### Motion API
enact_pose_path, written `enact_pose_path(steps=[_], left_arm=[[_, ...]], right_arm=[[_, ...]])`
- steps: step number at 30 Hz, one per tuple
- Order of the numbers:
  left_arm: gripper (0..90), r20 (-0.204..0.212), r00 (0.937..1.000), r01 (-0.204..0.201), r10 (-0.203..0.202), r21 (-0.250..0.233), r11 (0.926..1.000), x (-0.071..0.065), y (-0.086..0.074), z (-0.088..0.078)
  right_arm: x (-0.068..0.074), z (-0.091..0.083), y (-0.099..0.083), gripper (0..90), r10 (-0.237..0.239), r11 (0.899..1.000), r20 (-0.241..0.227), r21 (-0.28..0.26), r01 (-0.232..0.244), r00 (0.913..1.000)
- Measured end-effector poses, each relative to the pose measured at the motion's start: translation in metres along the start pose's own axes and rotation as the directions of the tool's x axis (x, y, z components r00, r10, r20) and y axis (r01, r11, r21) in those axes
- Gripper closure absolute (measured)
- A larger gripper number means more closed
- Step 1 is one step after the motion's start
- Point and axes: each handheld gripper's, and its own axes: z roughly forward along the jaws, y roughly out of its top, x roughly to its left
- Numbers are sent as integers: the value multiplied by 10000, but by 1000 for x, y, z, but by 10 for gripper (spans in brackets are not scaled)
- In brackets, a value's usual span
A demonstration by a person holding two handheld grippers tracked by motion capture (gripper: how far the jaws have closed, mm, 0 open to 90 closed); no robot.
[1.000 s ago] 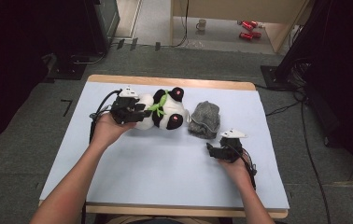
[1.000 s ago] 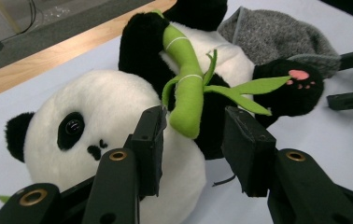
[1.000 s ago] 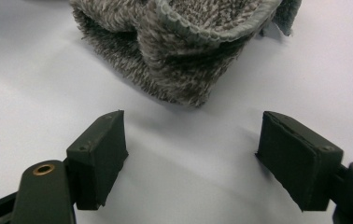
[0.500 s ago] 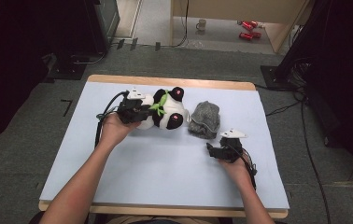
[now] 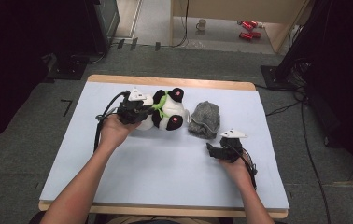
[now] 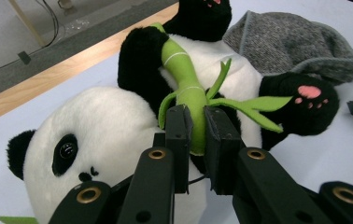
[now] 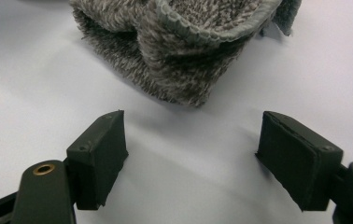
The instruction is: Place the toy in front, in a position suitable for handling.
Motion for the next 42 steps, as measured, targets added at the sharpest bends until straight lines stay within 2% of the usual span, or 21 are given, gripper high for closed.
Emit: enact_pose_path(steps=[4, 10, 14, 16, 17, 20, 24, 26, 29, 30, 31, 33, 36, 37, 38, 42], left_arm=[[820, 57, 9998, -171, 171, -27, 9999, -13, -1, -14], [822, 335, 9994, 4, 1, -141, 9999, -26, -6, -29], [822, 565, 9984, -63, 78, -266, 9996, -36, -8, -38], [822, 768, 9970, -95, 114, -251, 9996, -47, -12, -45], [822, 768, 9970, -95, 114, -251, 9996, -47, -12, -45], [822, 1196, 9925, 289, -268, -164, 9994, -58, -16, -52], [821, 1429, 9895, 238, -213, -159, 9996, -69, -22, -58], [820, 1403, 9900, 152, -124, -194, 9997, -72, -24, -58], [814, 1416, 9896, 289, -250, -260, 9992, -70, -27, -58], [810, 1549, 9870, 494, -436, -337, 9982, -67, -30, -57], [803, 1549, 9870, 494, -436, -337, 9982, -67, -30, -57], [778, 1467, 9884, 460, -394, -423, 9980, -67, -31, -57], [694, 1552, 9871, 469, -382, -530, 9975, -66, -32, -58], [694, 1683, 9846, 577, -468, -601, 9965, -66, -32, -58], [644, 1844, 9810, 725, -601, -612, 9955, -63, -32, -59], [552, 1880, 9799, 787, -671, -550, 9954, -60, -33, -60]], right_arm=[[0, 0, 0, 233, 8, 10000, -4, 7, -8, 10000], [0, 0, 0, 234, 54, 10000, -17, 20, -54, 10000], [-1, 0, 0, 234, 7, 10000, -25, 7, -7, 10000], [-1, 0, 1, 235, 17, 10000, -36, 21, -17, 10000], [-1, 0, 1, 235, 17, 10000, -36, 21, -17, 10000], [-2, 0, 1, 249, 75, 10000, -64, 38, -75, 10000], [-5, -2, 3, 278, 381, 9992, -161, 110, -379, 9991], [-7, -2, 5, 281, 546, 9984, -198, 160, -543, 9983], [-7, -4, 6, 281, 624, 9980, -155, 53, -623, 9979], [-8, -6, 9, 280, 638, 9979, -103, -115, -639, 9979], [-8, -6, 9, 280, 638, 9979, -103, -115, -639, 9979], [-10, -9, 13, 280, 931, 9951, -271, -313, -939, 9953], [-10, -10, 17, 275, 1145, 9925, -363, -379, -1158, 9928], [-10, -10, 20, 271, 1192, 9919, -413, -390, -1208, 9920], [-9, -10, 27, 261, 1253, 9908, -462, -456, -1274, 9910], [-7, -8, 36, 237, 1195, 9915, -381, -479, -1213, 9921]])
